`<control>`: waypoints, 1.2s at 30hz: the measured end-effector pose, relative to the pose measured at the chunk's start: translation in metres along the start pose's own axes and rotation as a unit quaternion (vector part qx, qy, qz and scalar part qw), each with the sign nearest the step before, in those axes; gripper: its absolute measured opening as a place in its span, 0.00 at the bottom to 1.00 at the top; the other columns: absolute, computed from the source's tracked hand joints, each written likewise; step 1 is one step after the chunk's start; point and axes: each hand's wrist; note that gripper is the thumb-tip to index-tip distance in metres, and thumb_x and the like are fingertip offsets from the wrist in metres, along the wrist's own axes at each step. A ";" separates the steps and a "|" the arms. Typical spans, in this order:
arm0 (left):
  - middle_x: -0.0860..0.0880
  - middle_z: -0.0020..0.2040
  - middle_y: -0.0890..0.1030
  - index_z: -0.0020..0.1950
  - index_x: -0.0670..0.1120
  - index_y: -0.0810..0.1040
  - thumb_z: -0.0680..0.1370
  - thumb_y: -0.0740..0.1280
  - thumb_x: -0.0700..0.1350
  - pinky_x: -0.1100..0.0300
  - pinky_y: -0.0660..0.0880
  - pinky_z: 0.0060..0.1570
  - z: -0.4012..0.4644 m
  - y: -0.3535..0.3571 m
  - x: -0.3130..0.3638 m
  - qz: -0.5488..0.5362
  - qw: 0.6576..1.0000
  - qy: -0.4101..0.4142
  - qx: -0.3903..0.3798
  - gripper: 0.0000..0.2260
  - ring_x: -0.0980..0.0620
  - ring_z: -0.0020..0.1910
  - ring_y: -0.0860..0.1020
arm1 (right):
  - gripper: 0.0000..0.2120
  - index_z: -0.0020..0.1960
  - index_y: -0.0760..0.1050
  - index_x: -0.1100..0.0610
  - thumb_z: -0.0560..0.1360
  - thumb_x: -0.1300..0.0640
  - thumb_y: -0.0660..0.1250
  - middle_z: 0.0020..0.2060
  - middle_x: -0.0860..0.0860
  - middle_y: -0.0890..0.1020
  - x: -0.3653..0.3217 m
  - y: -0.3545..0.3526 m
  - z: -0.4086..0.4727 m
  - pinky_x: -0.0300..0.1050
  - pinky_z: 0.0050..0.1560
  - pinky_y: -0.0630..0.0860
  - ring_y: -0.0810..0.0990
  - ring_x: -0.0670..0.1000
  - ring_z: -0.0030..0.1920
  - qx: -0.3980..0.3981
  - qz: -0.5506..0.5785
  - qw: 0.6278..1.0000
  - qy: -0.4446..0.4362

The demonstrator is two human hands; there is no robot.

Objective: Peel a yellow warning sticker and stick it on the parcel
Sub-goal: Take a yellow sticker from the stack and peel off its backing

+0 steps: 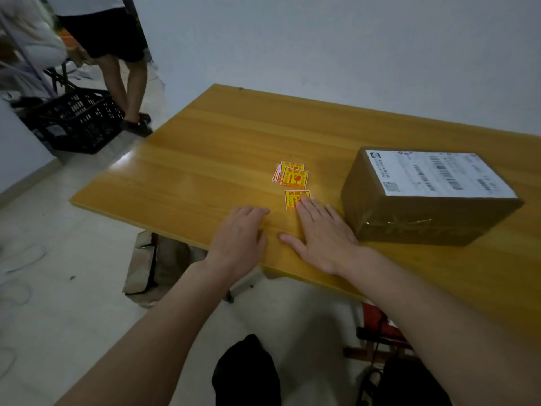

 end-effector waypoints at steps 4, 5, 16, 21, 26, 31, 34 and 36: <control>0.45 0.64 0.74 0.68 0.45 0.69 0.76 0.62 0.40 0.54 0.66 0.62 -0.005 0.000 0.007 0.016 1.000 0.006 -0.004 0.19 0.45 0.63 0.69 | 0.39 0.78 0.45 0.56 0.76 0.33 0.45 0.79 0.50 0.47 -0.002 0.004 -0.028 0.49 0.77 0.43 0.44 0.49 0.78 0.007 -0.004 1.000 -0.022; 0.45 0.65 0.73 0.68 0.45 0.68 0.76 0.62 0.40 0.54 0.65 0.62 -0.006 0.000 0.010 0.020 1.000 0.007 -0.008 0.20 0.45 0.64 0.68 | 0.39 0.78 0.46 0.56 0.76 0.33 0.45 0.79 0.50 0.48 -0.003 0.004 -0.035 0.49 0.77 0.43 0.44 0.49 0.78 0.010 -0.002 1.000 -0.027; 0.57 0.77 0.56 0.75 0.53 0.55 0.78 0.55 0.49 0.36 0.43 0.71 -0.056 0.019 0.044 0.141 0.981 0.083 -0.102 0.25 0.46 0.76 0.46 | 0.29 0.77 0.52 0.54 0.80 0.43 0.51 0.78 0.49 0.53 0.001 0.019 -0.111 0.45 0.76 0.44 0.48 0.47 0.78 0.056 0.038 0.995 -0.067; 0.53 0.67 0.75 0.64 0.50 0.74 0.71 0.72 0.48 0.41 0.56 0.70 -0.070 0.026 0.057 0.153 0.981 0.115 -0.028 0.22 0.45 0.70 0.66 | 0.22 0.70 0.66 0.55 0.77 0.56 0.64 0.71 0.51 0.69 0.007 0.018 -0.126 0.48 0.71 0.62 0.65 0.53 0.72 0.090 0.062 0.991 -0.073; 0.46 0.39 0.84 0.41 0.44 0.84 0.67 0.74 0.39 0.48 0.75 0.45 -0.073 0.031 0.079 0.066 0.986 0.130 0.081 0.04 0.41 0.44 0.77 | 0.09 0.56 0.74 0.57 0.76 0.62 0.63 0.54 0.51 0.77 0.012 0.009 -0.130 0.50 0.52 0.73 0.72 0.53 0.56 0.132 0.114 0.982 -0.075; 0.48 0.43 0.84 0.44 0.45 0.83 0.75 0.69 0.47 0.51 0.75 0.46 -0.078 0.032 0.093 -0.103 0.993 -0.007 0.047 0.07 0.48 0.46 0.78 | 0.06 0.49 0.80 0.57 0.76 0.57 0.65 0.46 0.51 0.82 0.025 -0.005 -0.142 0.47 0.48 0.75 0.78 0.50 0.49 0.182 0.237 0.954 0.003; 0.49 0.42 0.85 0.42 0.45 0.82 0.72 0.73 0.43 0.57 0.78 0.46 -0.079 0.026 0.105 -0.262 0.961 -0.088 0.005 0.03 0.53 0.44 0.82 | 0.05 0.47 0.82 0.58 0.74 0.58 0.68 0.41 0.49 0.82 0.033 -0.013 -0.152 0.45 0.46 0.76 0.79 0.49 0.43 0.184 0.345 0.919 0.053; 0.49 0.40 0.85 0.43 0.44 0.82 0.69 0.75 0.41 0.66 0.79 0.41 -0.082 0.021 0.112 -0.348 0.929 -0.127 0.000 0.05 0.55 0.40 0.83 | 0.04 0.46 0.83 0.58 0.74 0.60 0.69 0.39 0.49 0.82 0.037 -0.017 -0.158 0.43 0.44 0.75 0.78 0.48 0.41 0.186 0.393 0.898 0.074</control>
Point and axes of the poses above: each hand's wrist, its own z-axis towards the middle knuckle, its own y-axis out of the palm, x = y × z
